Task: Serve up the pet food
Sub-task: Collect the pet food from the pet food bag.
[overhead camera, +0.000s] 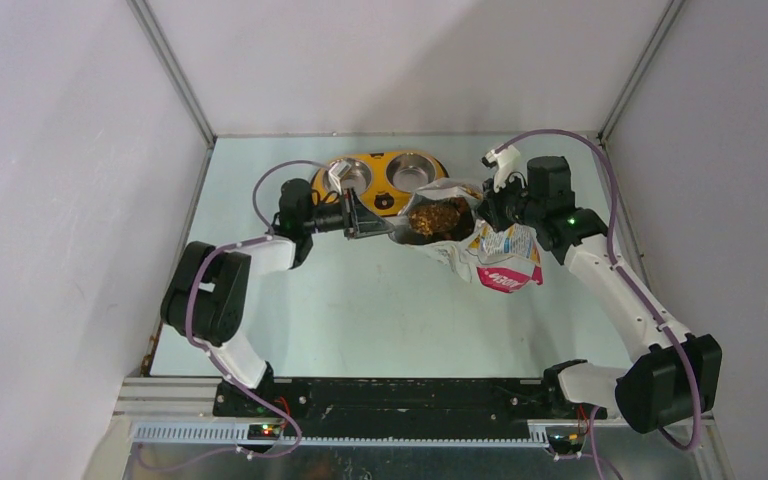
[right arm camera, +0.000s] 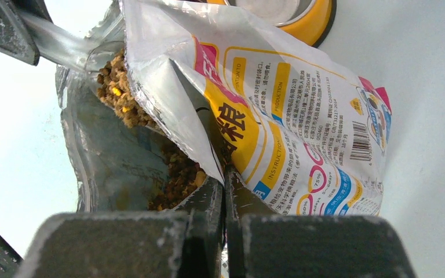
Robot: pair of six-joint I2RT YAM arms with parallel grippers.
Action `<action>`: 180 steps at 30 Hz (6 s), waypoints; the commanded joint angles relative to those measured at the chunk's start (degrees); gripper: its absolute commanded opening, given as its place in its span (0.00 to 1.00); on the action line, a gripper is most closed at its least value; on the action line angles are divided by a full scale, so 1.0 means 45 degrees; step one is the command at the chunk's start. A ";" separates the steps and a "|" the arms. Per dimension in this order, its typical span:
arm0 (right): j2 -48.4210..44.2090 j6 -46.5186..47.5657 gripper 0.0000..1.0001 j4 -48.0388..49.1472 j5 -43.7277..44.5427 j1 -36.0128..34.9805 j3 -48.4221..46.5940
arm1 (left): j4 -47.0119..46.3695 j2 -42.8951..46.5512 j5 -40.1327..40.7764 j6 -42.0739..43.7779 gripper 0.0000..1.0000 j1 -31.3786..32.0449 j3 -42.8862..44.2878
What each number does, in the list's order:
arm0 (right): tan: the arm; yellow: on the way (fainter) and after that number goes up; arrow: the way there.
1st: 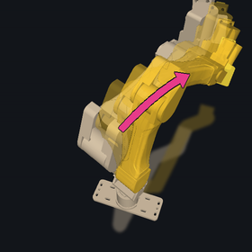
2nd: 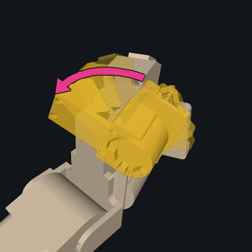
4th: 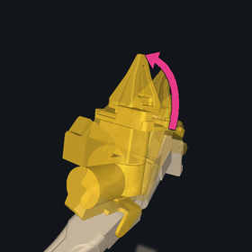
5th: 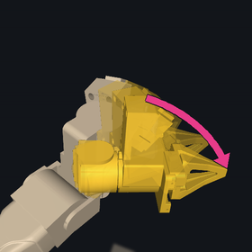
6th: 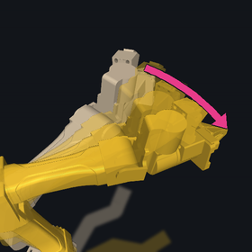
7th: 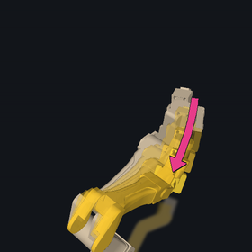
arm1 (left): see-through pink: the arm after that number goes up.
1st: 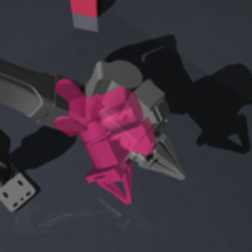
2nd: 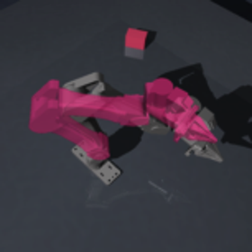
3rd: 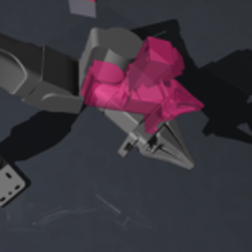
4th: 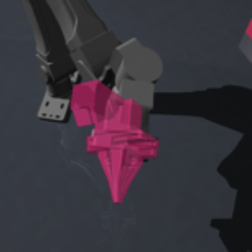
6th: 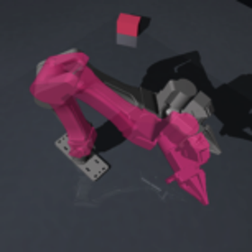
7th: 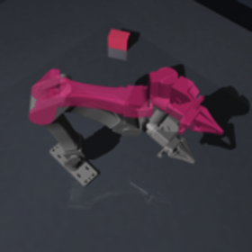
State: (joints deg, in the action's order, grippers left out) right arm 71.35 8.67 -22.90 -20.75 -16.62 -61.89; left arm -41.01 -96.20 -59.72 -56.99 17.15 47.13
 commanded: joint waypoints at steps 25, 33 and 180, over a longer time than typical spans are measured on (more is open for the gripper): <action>0.0169 0.0402 0.00 -0.0291 0.1160 -0.0804 0.0379 | -0.6314 -0.0773 0.0136 -0.4286 0.00 -0.0009 -0.1422; 0.0074 -0.0225 0.00 -0.0054 0.1325 -0.0059 0.0375 | -0.4726 -0.1128 0.0405 -0.3546 0.00 -0.0055 -0.1448; 0.3372 -0.0743 0.00 -0.2134 0.1925 0.2636 -0.2812 | -0.3772 0.1455 -0.1707 -0.5389 0.00 -0.1611 -0.0665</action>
State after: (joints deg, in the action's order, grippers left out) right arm 85.03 3.81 -31.44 -20.49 -6.90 -73.49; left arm -55.94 -92.60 -66.74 -81.01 11.03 43.48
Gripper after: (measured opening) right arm 0.008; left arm 0.304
